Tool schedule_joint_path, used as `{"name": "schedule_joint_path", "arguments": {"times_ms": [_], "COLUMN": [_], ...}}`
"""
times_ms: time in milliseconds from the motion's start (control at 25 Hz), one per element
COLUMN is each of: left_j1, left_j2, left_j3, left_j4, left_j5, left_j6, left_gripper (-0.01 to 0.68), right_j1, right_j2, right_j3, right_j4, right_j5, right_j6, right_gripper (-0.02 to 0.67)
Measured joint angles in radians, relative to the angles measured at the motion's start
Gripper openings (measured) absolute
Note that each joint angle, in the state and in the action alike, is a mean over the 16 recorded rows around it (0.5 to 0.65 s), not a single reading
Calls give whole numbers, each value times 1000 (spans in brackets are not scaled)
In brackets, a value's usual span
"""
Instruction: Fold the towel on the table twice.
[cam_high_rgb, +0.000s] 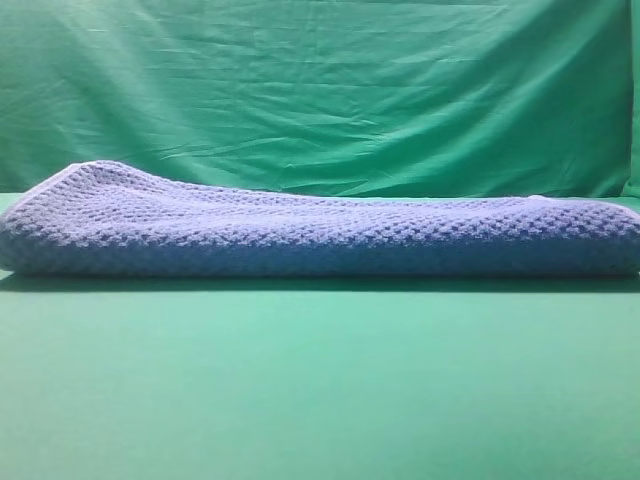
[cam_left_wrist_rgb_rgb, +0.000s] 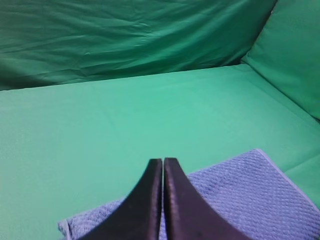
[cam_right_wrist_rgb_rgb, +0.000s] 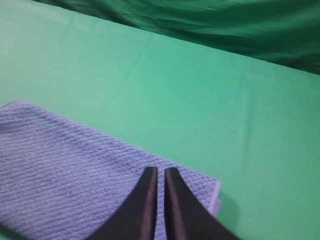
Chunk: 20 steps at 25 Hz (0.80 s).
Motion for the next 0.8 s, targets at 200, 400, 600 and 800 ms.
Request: {"name": "schedule_joint_path", "arguments": {"times_ms": [200, 400, 600, 800], "left_j1": [0, 0, 0, 0], "left_j2": [-170, -353, -555, -763], "left_j3": [1, 26, 100, 218], "left_j4": [309, 550, 691, 772], "left_j5": [88, 172, 226, 247], "left_j6": [-326, -574, -709, -778], "left_gripper": [0, 0, 0, 0], "right_j1": [0, 0, 0, 0], "right_j2": [-140, -279, -423, -573], "right_j3": [-1, 16, 90, 220], "right_j4": [-35, -81, -123, -140], "right_j5": [95, 151, 151, 109], "right_j6": [67, 129, 165, 159], "right_gripper": [2, 0, 0, 0]}}
